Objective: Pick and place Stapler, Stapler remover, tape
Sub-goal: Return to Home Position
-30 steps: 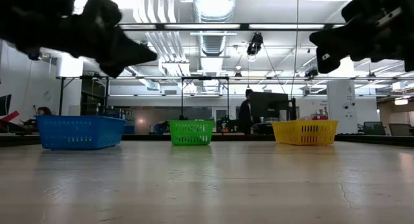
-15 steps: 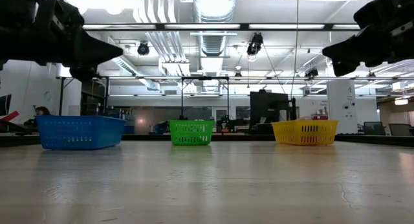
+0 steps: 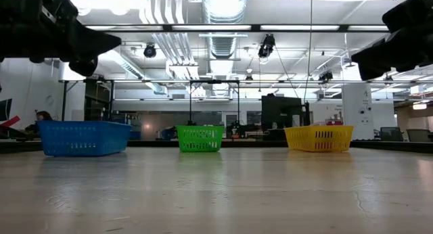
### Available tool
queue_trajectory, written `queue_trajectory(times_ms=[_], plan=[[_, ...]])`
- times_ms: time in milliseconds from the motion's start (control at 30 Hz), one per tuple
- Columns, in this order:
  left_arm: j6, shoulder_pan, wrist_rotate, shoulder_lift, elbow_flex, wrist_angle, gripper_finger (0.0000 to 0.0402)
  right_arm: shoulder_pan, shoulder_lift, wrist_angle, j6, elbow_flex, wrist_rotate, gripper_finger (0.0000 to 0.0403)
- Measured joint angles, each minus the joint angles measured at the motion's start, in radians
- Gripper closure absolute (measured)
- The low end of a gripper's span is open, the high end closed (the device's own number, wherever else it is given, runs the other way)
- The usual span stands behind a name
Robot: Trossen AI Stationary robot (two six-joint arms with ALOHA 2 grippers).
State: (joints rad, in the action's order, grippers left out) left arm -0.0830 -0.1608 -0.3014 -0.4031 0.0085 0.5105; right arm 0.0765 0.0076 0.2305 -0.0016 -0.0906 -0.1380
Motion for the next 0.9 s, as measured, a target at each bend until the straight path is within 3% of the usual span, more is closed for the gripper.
queue_trajectory(times_ms=[233,367,567,900], plan=[[-0.061,0.002,0.022,0.104,0.019,-0.176,0.0397,0.0,-0.004,-0.001,-0.029,0.001,-0.001,0.0394],[-0.074,0.002,-0.068,0.195,0.013,-0.28,0.0393,0.0,0.001,0.0,-0.028,0.001,0.004,0.0394],[-0.015,0.002,-0.091,0.28,0.003,-0.288,0.0389,0.0,0.008,0.0,-0.027,0.001,0.007,0.0394],[-0.024,0.002,-0.09,0.285,0.003,-0.327,0.0388,0.0,0.008,-0.001,-0.02,0.002,0.007,0.0394]])
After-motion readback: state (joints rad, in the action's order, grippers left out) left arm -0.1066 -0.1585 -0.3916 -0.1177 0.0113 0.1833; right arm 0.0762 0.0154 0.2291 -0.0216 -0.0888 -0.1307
